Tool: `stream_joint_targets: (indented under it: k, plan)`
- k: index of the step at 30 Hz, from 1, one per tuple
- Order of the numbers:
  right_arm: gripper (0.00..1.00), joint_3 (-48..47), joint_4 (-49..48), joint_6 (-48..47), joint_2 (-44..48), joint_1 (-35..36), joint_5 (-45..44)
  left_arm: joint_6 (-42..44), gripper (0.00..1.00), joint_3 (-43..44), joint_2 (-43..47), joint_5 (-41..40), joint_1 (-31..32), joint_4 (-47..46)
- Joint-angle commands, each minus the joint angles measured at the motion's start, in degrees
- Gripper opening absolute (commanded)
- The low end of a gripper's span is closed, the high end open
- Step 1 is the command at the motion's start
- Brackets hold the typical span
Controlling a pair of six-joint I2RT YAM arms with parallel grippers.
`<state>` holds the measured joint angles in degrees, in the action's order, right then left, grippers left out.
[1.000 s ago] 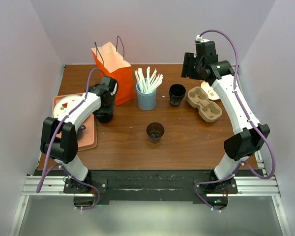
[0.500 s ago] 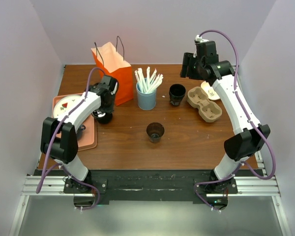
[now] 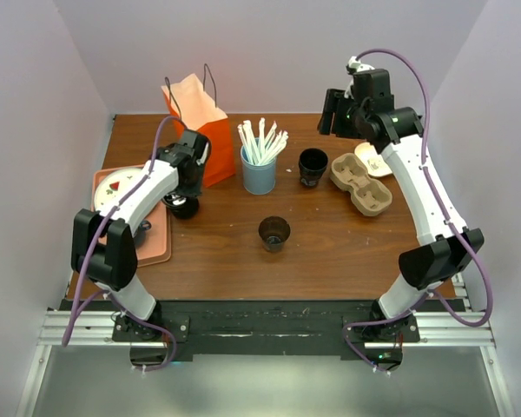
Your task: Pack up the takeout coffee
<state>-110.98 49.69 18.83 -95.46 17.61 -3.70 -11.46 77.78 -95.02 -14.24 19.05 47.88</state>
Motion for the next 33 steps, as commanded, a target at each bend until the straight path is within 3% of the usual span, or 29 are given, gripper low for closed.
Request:
stream_joint_targets:
  k: [1,4,8,10,13,16,19,22,23,27,33]
  plan:
    - [0.65,-1.7,-1.5,-2.0,2.9,0.1,5.6,-1.7,0.0,4.9,2.0,-0.3,0.2,2.7]
    - [0.65,1.9,-6.0,-4.2,4.5,0.1,16.1,-2.8,0.0,5.4,4.4,5.0,0.4,3.3]
    - [0.64,10.5,-12.7,-2.1,9.8,0.7,25.6,-5.0,0.0,2.7,9.6,22.4,0.6,-0.7]
    - [0.63,14.9,-18.7,2.2,12.7,1.1,30.4,-6.6,0.0,0.3,13.9,31.5,0.6,-3.4]
    - [0.63,28.8,-29.8,10.8,19.1,1.8,36.8,-10.8,0.0,-3.5,19.8,42.6,0.6,-11.0]
    - [0.63,36.4,-37.5,15.5,26.0,3.9,38.6,-16.1,0.0,-6.8,24.3,52.3,0.6,-19.4]
    - [0.62,42.3,-39.1,16.9,29.6,8.3,37.5,-22.1,0.0,-10.4,25.6,62.7,0.7,-29.0]
    - [0.61,47.2,-45.0,19.2,31.6,13.5,38.1,-35.7,0.0,-17.8,25.0,72.6,1.1,-48.5]
    - [0.59,47.9,-46.3,19.1,32.1,15.5,38.1,-43.8,0.0,-19.6,24.8,73.9,1.1,-59.6]
    - [0.57,50.4,-50.8,18.1,33.7,16.9,34.9,-55.8,0.0,-25.0,23.7,76.1,1.2,-75.8]
    - [0.52,47.3,-47.7,21.0,31.3,16.9,29.5,-74.7,0.0,-32.7,22.7,75.9,1.2,-104.9]
